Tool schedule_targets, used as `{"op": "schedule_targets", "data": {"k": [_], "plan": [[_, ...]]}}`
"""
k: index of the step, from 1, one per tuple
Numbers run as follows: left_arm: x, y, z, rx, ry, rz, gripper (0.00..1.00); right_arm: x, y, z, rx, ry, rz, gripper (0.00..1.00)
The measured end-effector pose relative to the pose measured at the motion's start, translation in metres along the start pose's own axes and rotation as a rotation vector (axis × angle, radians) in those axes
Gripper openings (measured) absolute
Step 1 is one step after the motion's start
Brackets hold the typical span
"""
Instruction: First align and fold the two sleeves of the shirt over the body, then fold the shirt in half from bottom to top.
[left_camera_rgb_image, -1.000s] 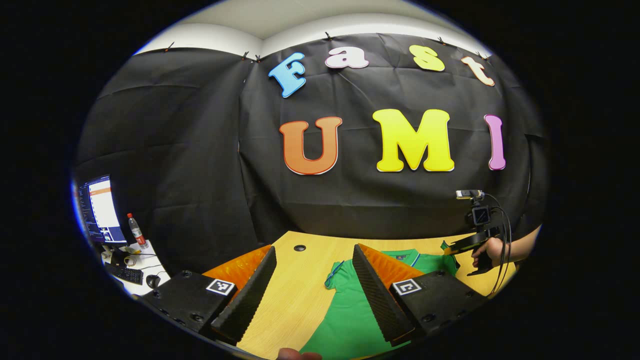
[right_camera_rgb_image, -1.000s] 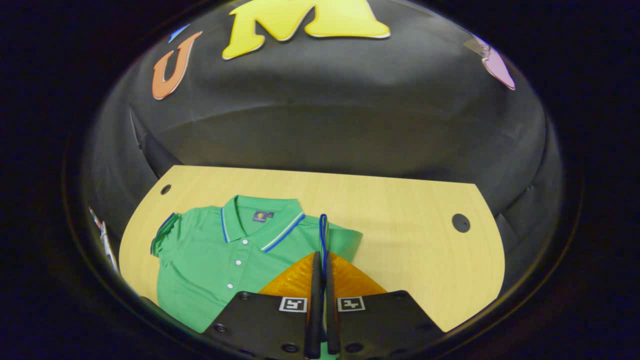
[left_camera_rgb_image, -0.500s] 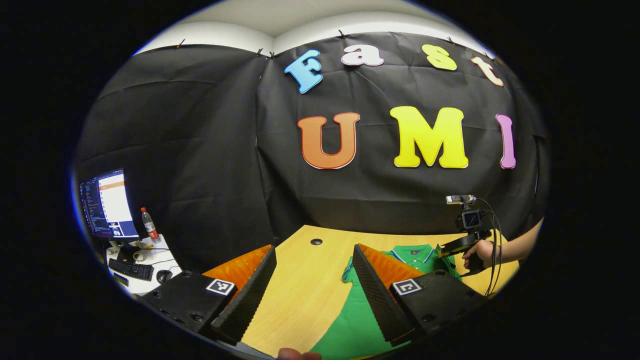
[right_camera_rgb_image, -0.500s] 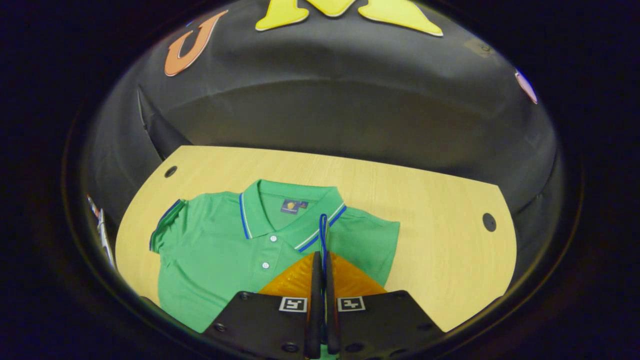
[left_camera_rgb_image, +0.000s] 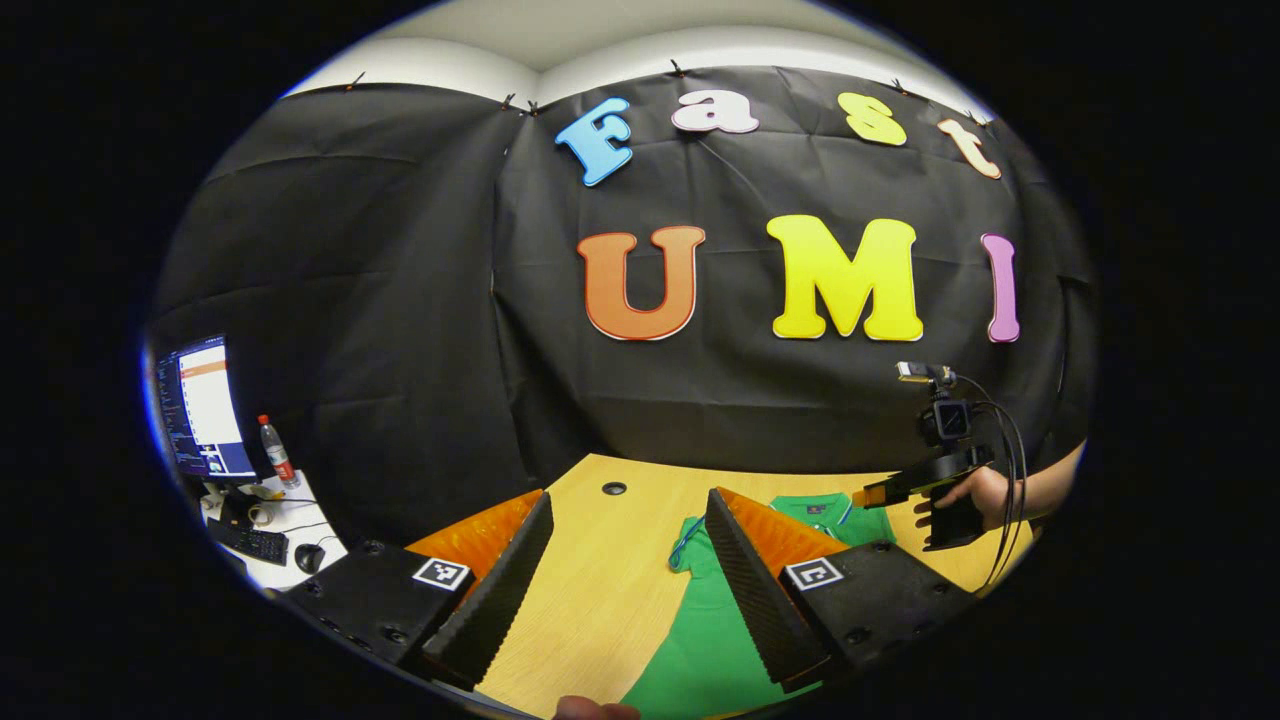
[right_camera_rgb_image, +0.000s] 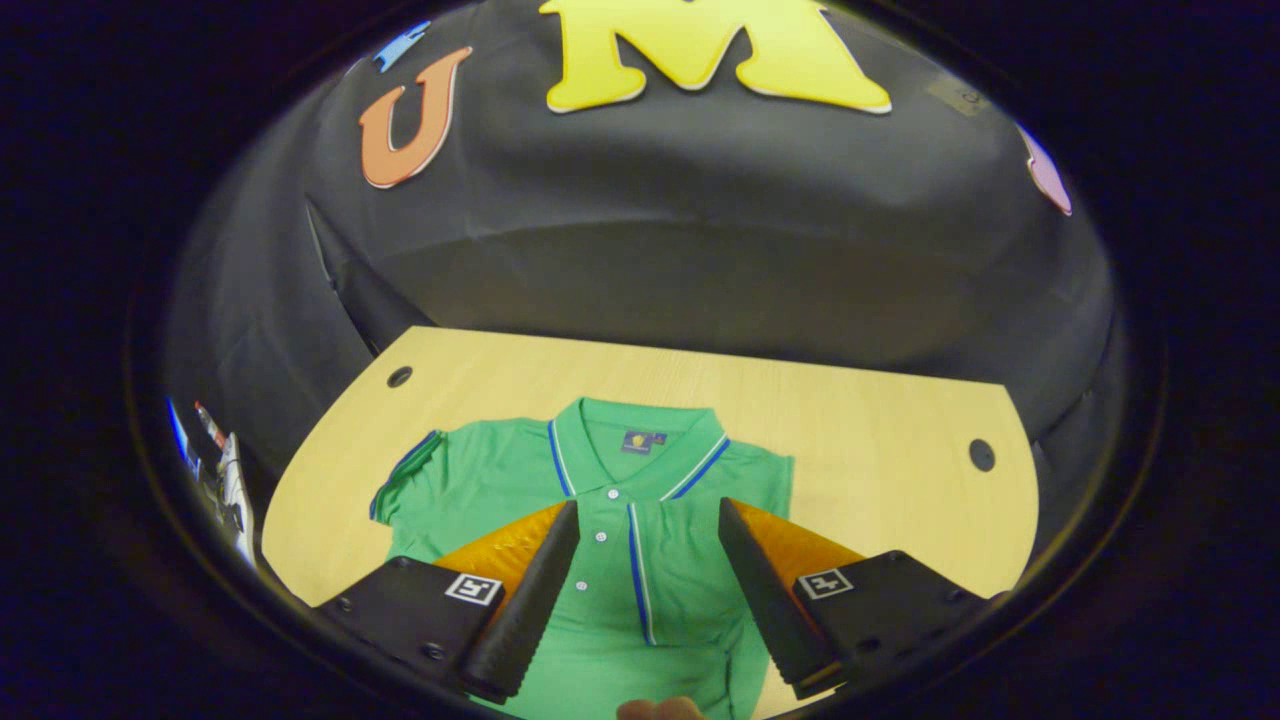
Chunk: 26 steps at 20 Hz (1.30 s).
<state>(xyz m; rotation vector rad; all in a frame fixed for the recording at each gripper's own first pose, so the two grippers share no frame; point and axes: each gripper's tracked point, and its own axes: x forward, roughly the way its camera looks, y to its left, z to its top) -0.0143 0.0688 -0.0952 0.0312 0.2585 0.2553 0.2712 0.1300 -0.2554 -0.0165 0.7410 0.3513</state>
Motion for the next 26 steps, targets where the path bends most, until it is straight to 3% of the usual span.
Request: {"op": "schedule_targets", "data": {"k": [2, 8, 16, 21, 26], "plan": [[0.009, -0.015, 0.000, -0.029, 0.002, -0.079, 0.98, -0.031, -0.010, 0.010, -0.018, -0.054, -0.031, 0.89], [0.041, -0.033, -0.012, -0.024, 0.023, -0.196, 0.98, -0.143, -0.042, 0.007, -0.098, -0.185, -0.132, 0.95], [0.118, -0.057, -0.063, 0.001, 0.121, -0.304, 0.99, -0.269, -0.073, -0.036, 0.107, -0.209, -0.176, 0.93], [0.180, -0.069, -0.103, 0.051, 0.202, -0.339, 0.99, -0.310, -0.115, -0.050, 0.175, -0.225, -0.268, 0.92], [0.231, -0.061, -0.148, 0.117, 0.266, -0.315, 0.99, -0.318, -0.146, -0.073, 0.211, -0.183, -0.333, 0.95]]}}
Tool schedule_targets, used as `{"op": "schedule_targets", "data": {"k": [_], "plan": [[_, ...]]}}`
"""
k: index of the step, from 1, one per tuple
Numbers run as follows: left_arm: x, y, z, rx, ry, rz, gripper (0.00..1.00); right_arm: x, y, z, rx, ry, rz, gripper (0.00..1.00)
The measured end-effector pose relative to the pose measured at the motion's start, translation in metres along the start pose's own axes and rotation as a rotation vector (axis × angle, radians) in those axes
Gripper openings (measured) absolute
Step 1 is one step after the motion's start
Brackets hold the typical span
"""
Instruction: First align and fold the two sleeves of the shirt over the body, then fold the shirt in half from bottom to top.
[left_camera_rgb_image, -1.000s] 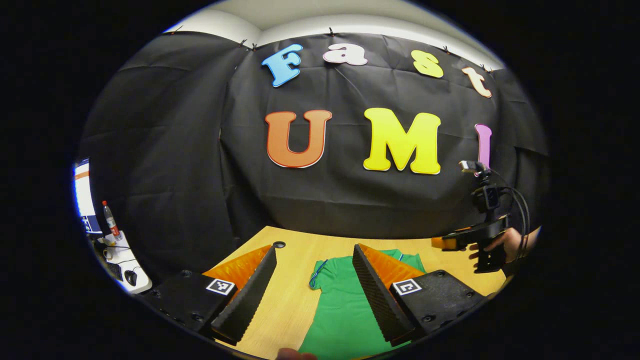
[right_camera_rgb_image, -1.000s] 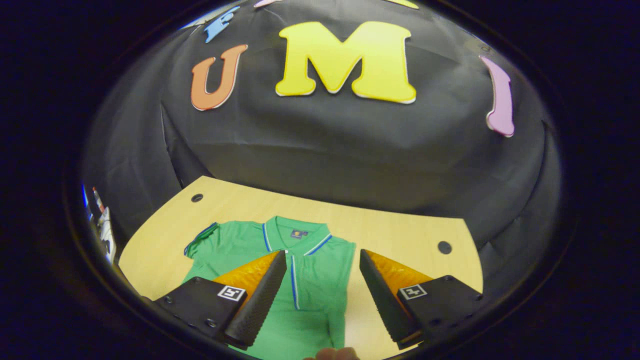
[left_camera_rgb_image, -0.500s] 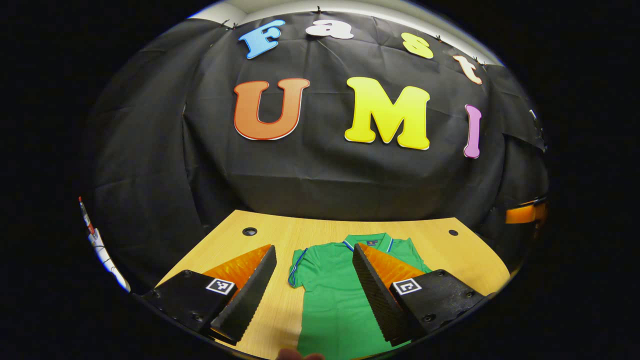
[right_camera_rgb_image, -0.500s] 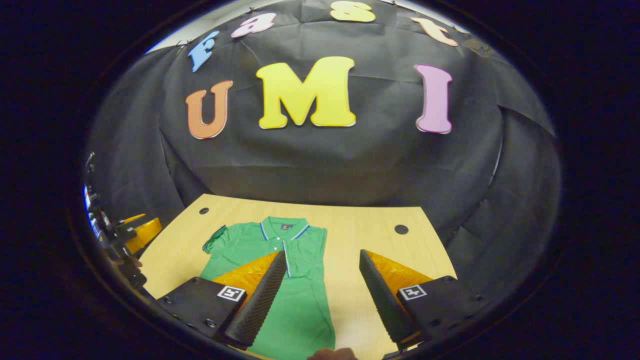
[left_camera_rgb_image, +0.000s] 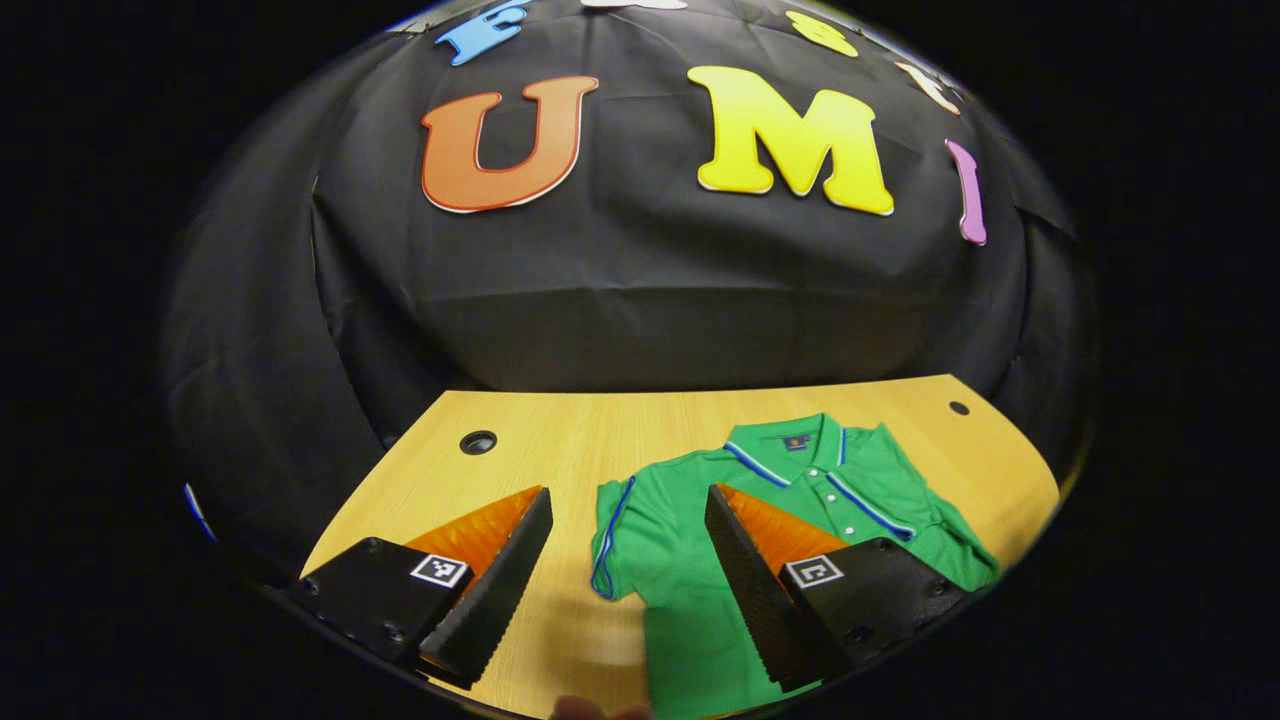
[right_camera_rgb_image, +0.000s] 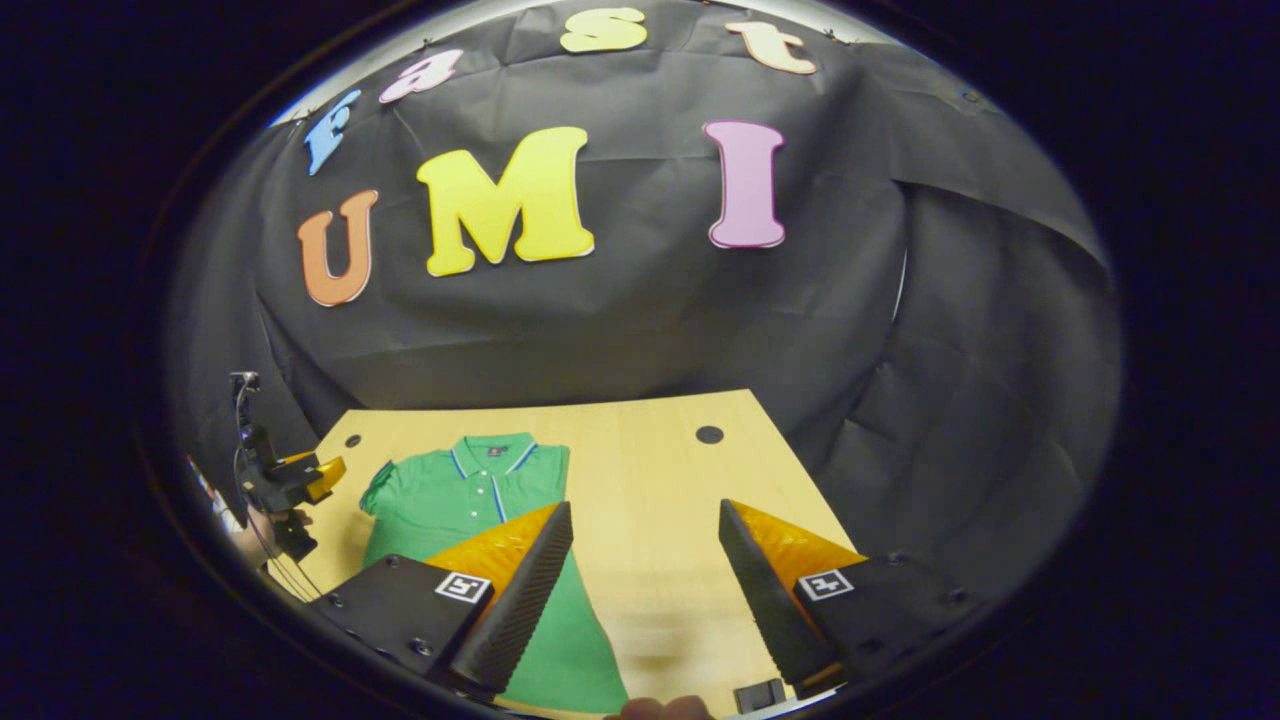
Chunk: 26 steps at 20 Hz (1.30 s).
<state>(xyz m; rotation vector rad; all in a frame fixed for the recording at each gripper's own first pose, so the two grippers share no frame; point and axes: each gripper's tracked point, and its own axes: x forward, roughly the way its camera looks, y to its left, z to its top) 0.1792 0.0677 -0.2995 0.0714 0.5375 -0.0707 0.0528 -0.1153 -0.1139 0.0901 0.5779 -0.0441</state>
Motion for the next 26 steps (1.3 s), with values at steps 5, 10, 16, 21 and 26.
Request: {"op": "schedule_targets", "data": {"k": [5, 10, 16, 21, 26], "plan": [[0.047, 0.008, -0.044, 0.059, 0.094, 0.005, 0.99, 0.013, -0.006, -0.015, -0.028, 0.056, -0.022, 0.95], [0.080, 0.014, -0.067, 0.114, 0.142, 0.001, 0.98, 0.024, 0.000, -0.015, -0.068, 0.065, -0.019, 0.93], [0.099, 0.017, -0.082, 0.162, 0.174, -0.021, 0.84, 0.036, 0.006, -0.024, -0.077, 0.097, -0.016, 0.95], [0.105, 0.009, -0.089, 0.153, 0.201, -0.069, 0.43, 0.044, 0.000, -0.041, -0.072, 0.135, -0.042, 0.95], [0.108, 0.024, -0.088, 0.099, 0.230, -0.012, 0.07, 0.044, -0.003, -0.043, -0.050, 0.133, -0.053, 0.93]]}}
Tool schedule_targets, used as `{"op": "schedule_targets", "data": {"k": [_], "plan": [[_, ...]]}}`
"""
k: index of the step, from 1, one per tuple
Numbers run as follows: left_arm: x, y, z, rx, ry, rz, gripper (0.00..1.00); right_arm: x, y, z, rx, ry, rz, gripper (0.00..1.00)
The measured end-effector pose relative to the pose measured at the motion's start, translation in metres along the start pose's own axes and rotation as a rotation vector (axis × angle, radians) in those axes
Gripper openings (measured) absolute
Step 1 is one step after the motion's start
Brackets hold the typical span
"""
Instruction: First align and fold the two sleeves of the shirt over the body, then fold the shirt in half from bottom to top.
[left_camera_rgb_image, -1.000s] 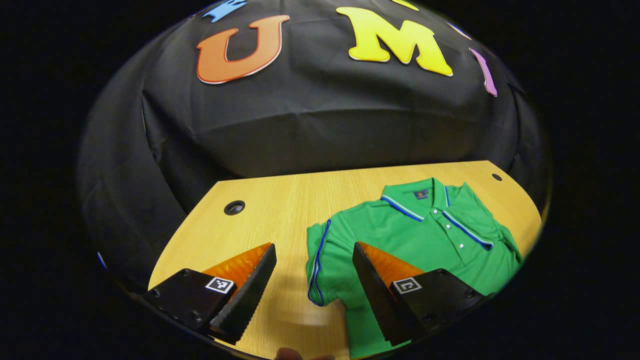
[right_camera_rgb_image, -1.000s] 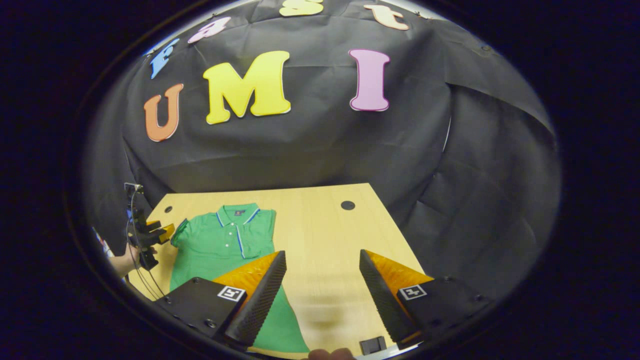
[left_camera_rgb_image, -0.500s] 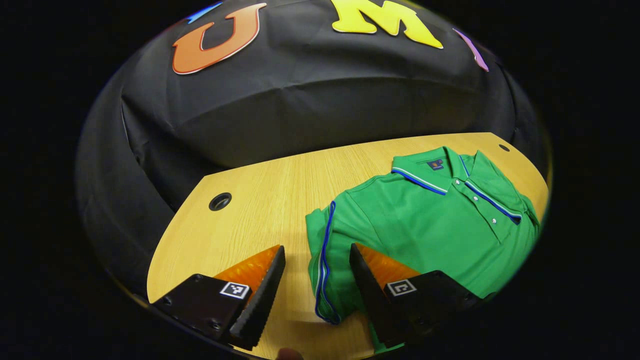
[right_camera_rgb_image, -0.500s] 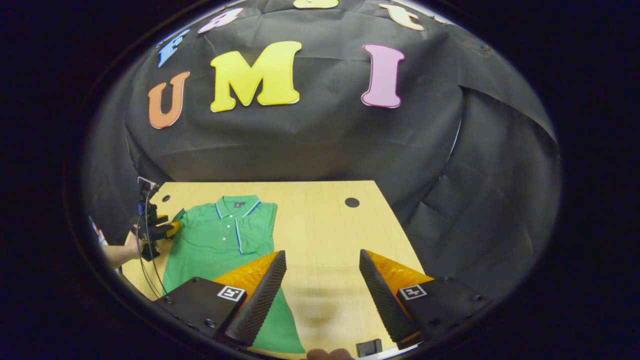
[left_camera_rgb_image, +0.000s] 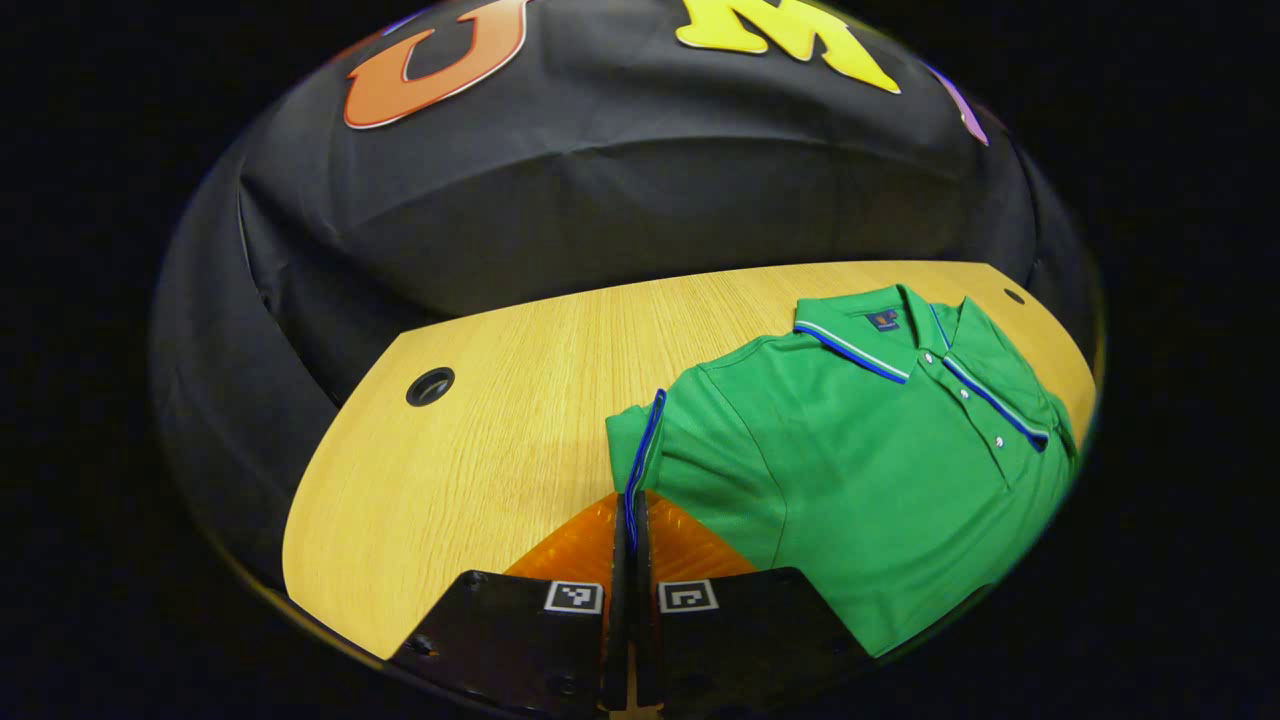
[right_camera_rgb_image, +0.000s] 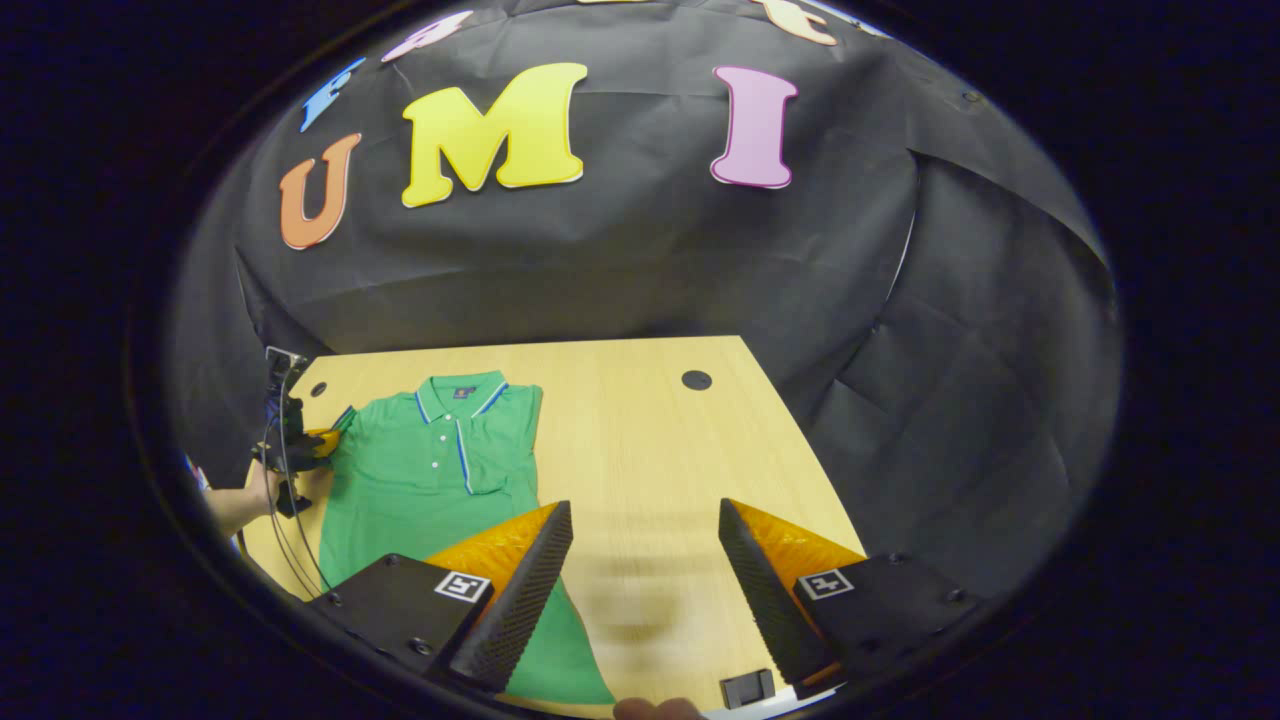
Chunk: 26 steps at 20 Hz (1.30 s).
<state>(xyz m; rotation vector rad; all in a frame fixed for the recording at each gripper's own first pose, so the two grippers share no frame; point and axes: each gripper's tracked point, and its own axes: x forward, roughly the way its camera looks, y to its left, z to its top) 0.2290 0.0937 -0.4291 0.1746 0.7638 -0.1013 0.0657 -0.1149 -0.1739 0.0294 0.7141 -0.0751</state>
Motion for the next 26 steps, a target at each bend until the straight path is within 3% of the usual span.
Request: {"op": "schedule_targets", "data": {"k": [7, 12, 18, 22, 23, 24, 25, 26], "plan": [[-0.026, 0.005, 0.038, 0.025, -0.050, 0.005, 0.05, -0.004, 0.000, 0.003, 0.008, -0.031, -0.008, 0.95], [-0.052, -0.017, 0.071, 0.067, -0.093, -0.002, 0.05, -0.021, -0.016, 0.013, -0.012, -0.094, -0.042, 0.93], [-0.073, -0.077, 0.097, 0.109, -0.104, -0.041, 0.05, -0.048, -0.029, 0.014, -0.080, -0.158, -0.063, 0.93], [-0.079, -0.127, 0.090, 0.129, -0.076, -0.114, 0.07, -0.055, -0.037, 0.010, -0.047, -0.168, -0.061, 0.95], [-0.084, -0.138, 0.090, 0.138, -0.085, -0.136, 0.14, -0.056, -0.038, 0.010, -0.041, -0.170, -0.060, 0.95], [-0.090, -0.148, 0.089, 0.143, -0.098, -0.156, 0.41, -0.056, -0.039, 0.009, -0.039, -0.170, -0.057, 0.95], [-0.096, -0.153, 0.090, 0.146, -0.115, -0.159, 0.36, -0.058, -0.038, 0.008, -0.037, -0.174, -0.053, 0.93], [-0.103, -0.154, 0.091, 0.148, -0.130, -0.155, 0.61, -0.060, -0.038, 0.009, -0.037, -0.181, -0.048, 0.95]]}}
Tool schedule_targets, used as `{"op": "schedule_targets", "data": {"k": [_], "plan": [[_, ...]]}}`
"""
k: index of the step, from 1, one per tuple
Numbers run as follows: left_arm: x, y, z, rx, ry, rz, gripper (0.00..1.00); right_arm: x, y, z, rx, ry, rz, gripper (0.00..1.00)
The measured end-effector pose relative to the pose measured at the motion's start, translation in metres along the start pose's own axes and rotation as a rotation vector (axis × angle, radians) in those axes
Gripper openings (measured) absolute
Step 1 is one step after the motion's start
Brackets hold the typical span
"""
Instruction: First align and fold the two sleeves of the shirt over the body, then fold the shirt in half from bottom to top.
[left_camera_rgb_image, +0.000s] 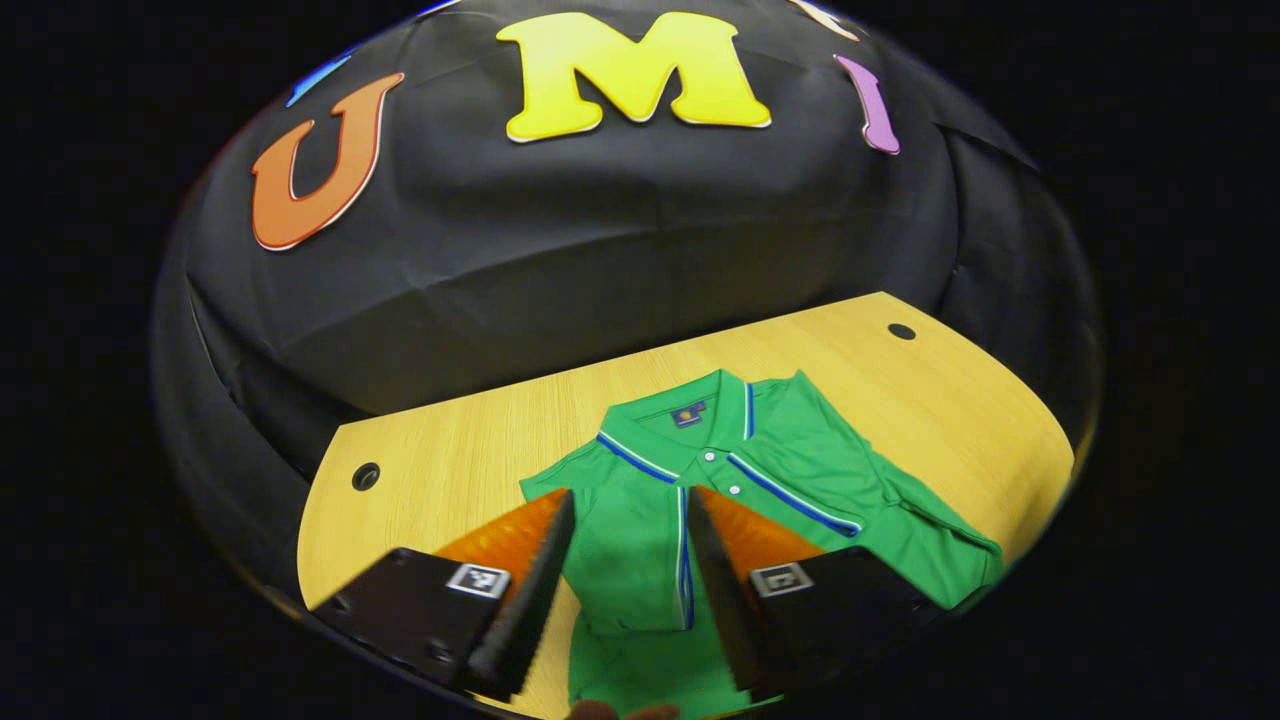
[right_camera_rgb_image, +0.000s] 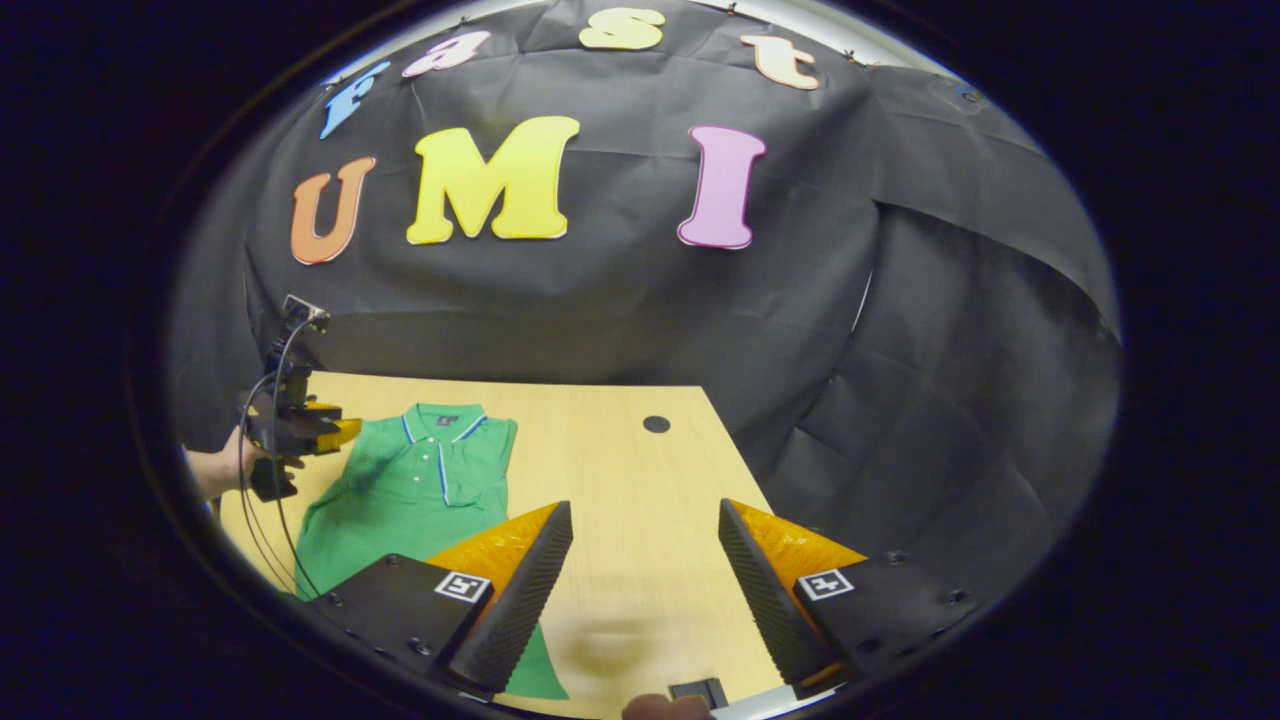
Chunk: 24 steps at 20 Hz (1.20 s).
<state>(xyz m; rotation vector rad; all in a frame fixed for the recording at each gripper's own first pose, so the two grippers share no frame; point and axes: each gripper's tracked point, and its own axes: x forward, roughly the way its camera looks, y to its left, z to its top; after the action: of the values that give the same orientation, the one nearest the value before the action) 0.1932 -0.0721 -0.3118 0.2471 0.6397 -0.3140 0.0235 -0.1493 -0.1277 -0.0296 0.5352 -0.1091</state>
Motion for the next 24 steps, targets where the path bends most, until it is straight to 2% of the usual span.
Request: {"op": "schedule_targets", "data": {"k": [1, 2, 8, 13, 17, 18, 22, 24], "plan": [[-0.010, 0.000, 0.000, -0.003, -0.010, 0.012, 0.86, -0.002, 0.002, 0.001, 0.000, -0.007, 0.006, 0.95], [-0.017, 0.001, -0.002, -0.012, -0.018, 0.024, 0.96, -0.003, 0.005, 0.000, 0.000, -0.013, 0.016, 0.95], [-0.088, 0.013, -0.016, -0.129, -0.029, 0.078, 0.99, -0.009, 0.040, -0.008, -0.043, -0.021, 0.120, 0.95], [-0.161, 0.027, -0.072, -0.179, 0.035, 0.120, 0.99, -0.018, 0.078, -0.039, -0.085, 0.038, 0.262, 0.95], [-0.214, 0.026, -0.136, -0.186, 0.134, 0.120, 0.99, -0.021, 0.089, -0.086, -0.089, 0.133, 0.338, 0.95], [-0.227, 0.025, -0.154, -0.193, 0.163, 0.115, 0.99, -0.022, 0.088, -0.099, -0.092, 0.164, 0.348, 0.93], [-0.268, 0.019, -0.221, -0.231, 0.295, 0.099, 1.00, -0.032, 0.081, -0.161, -0.139, 0.308, 0.380, 0.95], [-0.279, 0.012, -0.246, -0.235, 0.349, 0.073, 0.99, -0.039, 0.077, -0.192, -0.161, 0.375, 0.388, 0.93]]}}
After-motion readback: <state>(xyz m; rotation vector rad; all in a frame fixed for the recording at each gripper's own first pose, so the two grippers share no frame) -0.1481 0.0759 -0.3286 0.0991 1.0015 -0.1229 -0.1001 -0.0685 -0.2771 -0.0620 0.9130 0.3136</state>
